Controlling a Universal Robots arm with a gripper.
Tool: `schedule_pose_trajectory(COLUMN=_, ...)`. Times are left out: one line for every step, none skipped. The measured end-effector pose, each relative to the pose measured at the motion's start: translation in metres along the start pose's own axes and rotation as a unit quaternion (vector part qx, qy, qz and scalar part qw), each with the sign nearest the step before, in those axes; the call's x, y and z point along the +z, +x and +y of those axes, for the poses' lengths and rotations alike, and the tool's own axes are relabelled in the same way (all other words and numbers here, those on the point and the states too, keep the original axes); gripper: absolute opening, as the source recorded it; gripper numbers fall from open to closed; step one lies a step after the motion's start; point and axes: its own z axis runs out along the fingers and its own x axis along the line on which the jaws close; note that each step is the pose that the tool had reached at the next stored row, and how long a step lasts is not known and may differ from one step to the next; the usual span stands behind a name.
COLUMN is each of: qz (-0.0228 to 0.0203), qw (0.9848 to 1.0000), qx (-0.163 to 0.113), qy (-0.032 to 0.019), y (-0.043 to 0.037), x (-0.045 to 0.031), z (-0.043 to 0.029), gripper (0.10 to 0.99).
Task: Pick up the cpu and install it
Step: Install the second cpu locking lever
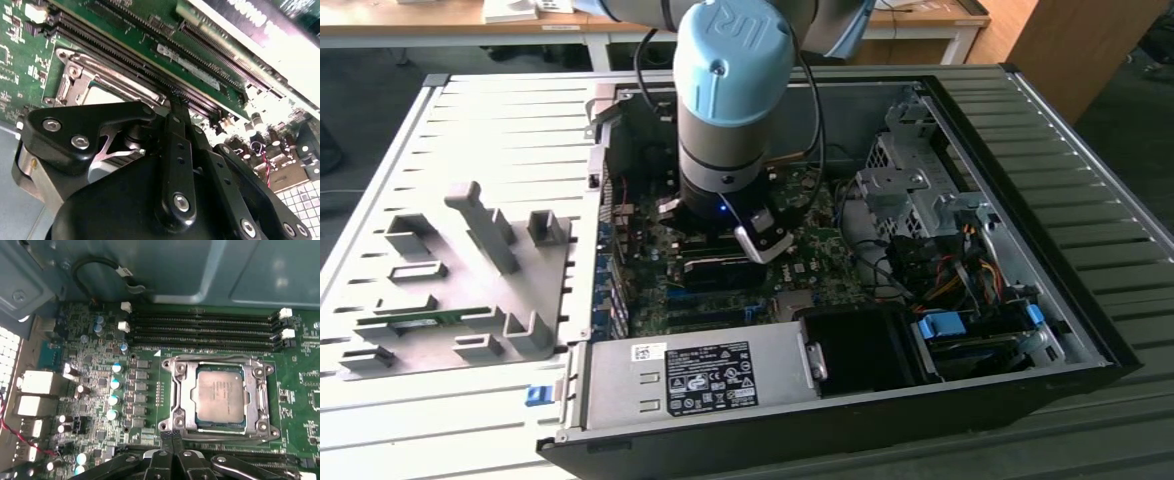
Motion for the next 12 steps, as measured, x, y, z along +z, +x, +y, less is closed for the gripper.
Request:
schedule_pose_trajectory(qz=-0.0001, qw=1.0, qx=0.0, qy=-0.0019, y=0.0001, x=0.0005, z=-0.0001, gripper=0.106)
schedule_pose_trajectory(qz=-0.0001, qw=1.0, qx=0.0, qy=-0.0035, y=0.0001, x=0.0011, z=-0.0003, gripper=0.106)
schedule_pose_trajectory(qz=-0.0001, qw=1.0, qx=0.0, qy=-0.0052, y=0.0001, x=0.0016, z=-0.0005, gripper=0.106)
schedule_pose_trajectory(qz=-0.0002, qw=1.0, qx=0.0, qy=-0.0065, y=0.0001, x=0.0023, z=-0.0006, gripper=0.106)
schedule_pose_trajectory(qz=-0.0003, qw=1.0, qx=0.0, qy=-0.0072, y=0.0003, x=0.0027, z=-0.0007, gripper=0.106)
schedule_pose_trajectory(qz=-0.0002, qw=1.0, qx=0.0, qy=-0.0076, y=0.0003, x=0.003, z=-0.0009, gripper=0.106)
schedule_pose_trajectory(qz=-0.0002, qw=1.0, qx=0.0, qy=-0.008, y=0.0004, x=0.0033, z=-0.001, gripper=0.106)
schedule_pose_trajectory(qz=-0.0002, qw=1.0, qx=0.0, qy=-0.0082, y=0.0004, x=0.0036, z=-0.0011, gripper=0.106)
schedule_pose_trajectory(qz=-0.0002, qw=1.0, qx=0.0, qy=-0.0085, y=0.0006, x=0.0039, z=-0.0012, gripper=0.106)
schedule_pose_trajectory(qz=-0.0002, qw=1.0, qx=0.0, qy=-0.009, y=0.0009, x=0.0041, z=-0.0013, gripper=0.106)
schedule_pose_trajectory(qz=-0.0004, qw=1.0, qx=0.0, qy=-0.0096, y=0.0014, x=0.0044, z=-0.0013, gripper=0.106)
schedule_pose_trajectory(qz=-0.0005, qw=0.9999, qx=-0.001, qy=-0.0104, y=0.0026, x=0.0047, z=-0.0012, gripper=0.106)
